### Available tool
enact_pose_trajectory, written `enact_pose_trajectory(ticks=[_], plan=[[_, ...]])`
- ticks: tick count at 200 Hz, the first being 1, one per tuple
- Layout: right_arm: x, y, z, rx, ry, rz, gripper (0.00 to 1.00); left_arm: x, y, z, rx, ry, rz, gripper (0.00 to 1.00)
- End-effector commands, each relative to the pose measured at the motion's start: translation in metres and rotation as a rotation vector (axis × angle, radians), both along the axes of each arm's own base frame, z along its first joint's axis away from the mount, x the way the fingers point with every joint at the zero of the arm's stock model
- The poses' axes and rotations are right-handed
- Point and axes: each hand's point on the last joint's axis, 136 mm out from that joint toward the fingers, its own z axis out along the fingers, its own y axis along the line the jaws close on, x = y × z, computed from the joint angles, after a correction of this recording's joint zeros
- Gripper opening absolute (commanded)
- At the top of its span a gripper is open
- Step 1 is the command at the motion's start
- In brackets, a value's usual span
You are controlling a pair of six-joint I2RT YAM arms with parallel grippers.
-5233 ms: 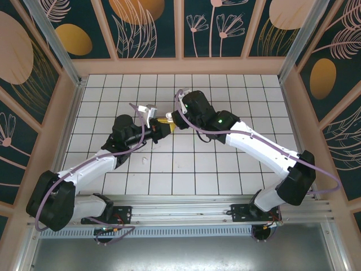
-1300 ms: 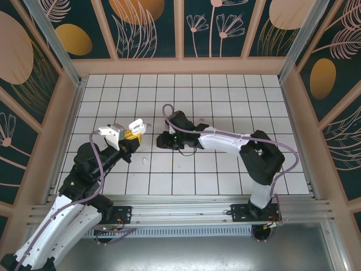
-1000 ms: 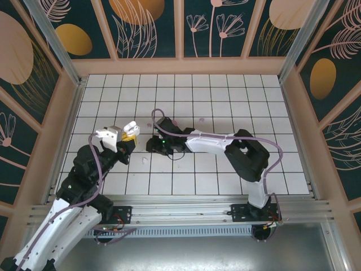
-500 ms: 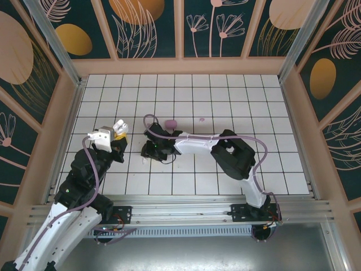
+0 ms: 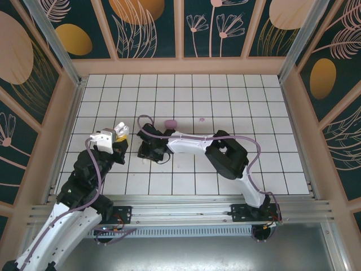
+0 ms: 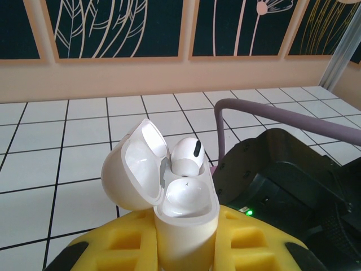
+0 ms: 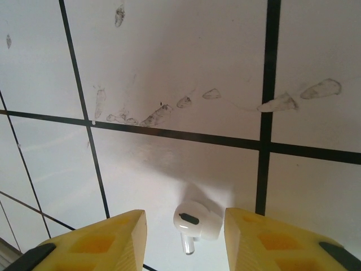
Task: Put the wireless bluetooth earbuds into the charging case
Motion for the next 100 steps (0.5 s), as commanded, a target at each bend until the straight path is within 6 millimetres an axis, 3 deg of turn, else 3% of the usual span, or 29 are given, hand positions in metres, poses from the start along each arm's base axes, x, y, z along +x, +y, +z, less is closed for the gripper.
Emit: enact_pose_trajectory(ticks=[1,100], plan=[[-0.004,-0.003,-0.008,-0.061,0.014,-0.004,0.41,-0.001,0.003,0.006,-0.007,-0.035,0.014,0.0],[-0.009,0.0,-0.018,-0.16,0.024,0.021,0.45,-0.003,0.004,0.008,-0.004,-0.05,0.009,0.0]])
